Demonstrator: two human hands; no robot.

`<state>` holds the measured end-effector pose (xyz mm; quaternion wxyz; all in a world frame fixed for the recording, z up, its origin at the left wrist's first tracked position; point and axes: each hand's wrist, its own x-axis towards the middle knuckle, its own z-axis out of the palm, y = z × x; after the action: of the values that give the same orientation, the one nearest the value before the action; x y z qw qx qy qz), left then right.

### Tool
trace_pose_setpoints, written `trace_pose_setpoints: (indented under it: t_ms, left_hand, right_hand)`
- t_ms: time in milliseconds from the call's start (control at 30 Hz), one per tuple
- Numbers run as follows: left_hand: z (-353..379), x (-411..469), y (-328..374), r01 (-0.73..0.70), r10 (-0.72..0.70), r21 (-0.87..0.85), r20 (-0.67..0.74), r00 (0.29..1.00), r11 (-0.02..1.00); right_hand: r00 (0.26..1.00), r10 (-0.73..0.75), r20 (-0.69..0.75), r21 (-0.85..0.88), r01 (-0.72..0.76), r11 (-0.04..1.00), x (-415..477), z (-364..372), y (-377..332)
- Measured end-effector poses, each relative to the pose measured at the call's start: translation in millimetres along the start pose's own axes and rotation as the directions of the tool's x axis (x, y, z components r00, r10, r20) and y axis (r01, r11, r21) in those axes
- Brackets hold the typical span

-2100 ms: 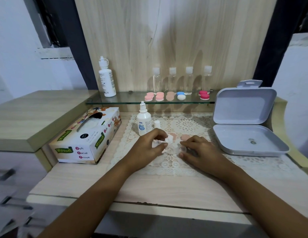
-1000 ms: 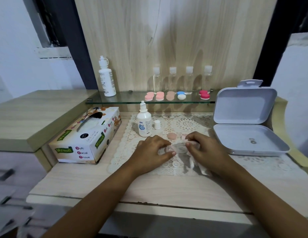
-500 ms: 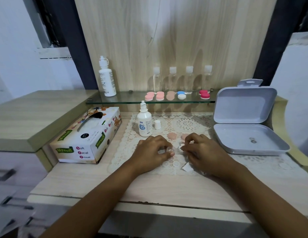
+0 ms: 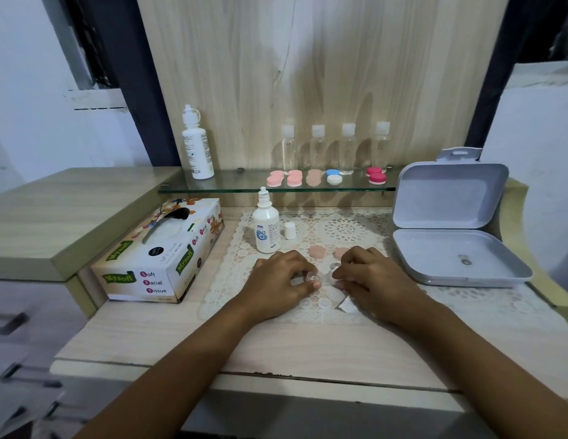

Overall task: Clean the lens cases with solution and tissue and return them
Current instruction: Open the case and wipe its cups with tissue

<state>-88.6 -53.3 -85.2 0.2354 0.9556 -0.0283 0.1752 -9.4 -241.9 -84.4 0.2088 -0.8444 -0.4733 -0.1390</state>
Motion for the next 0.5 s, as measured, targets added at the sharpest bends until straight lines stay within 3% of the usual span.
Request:
trace_pose_setpoints:
  t_ms: [367,500]
  left_hand:
    - [1,-1,-2,-0.01,0.009,-0.039,-0.021,1.0,0.999]
    - [2,-1,-3,-0.011,0.01,-0.041,-0.028,1.0,0.999]
  right_hand:
    - [0.997,0.019,-0.078,-0.329,-0.044,0.943,-6,-4,-10]
    - [0.999,0.039,-0.015,-0.284,-0.042,0.958,-4,-2,-13]
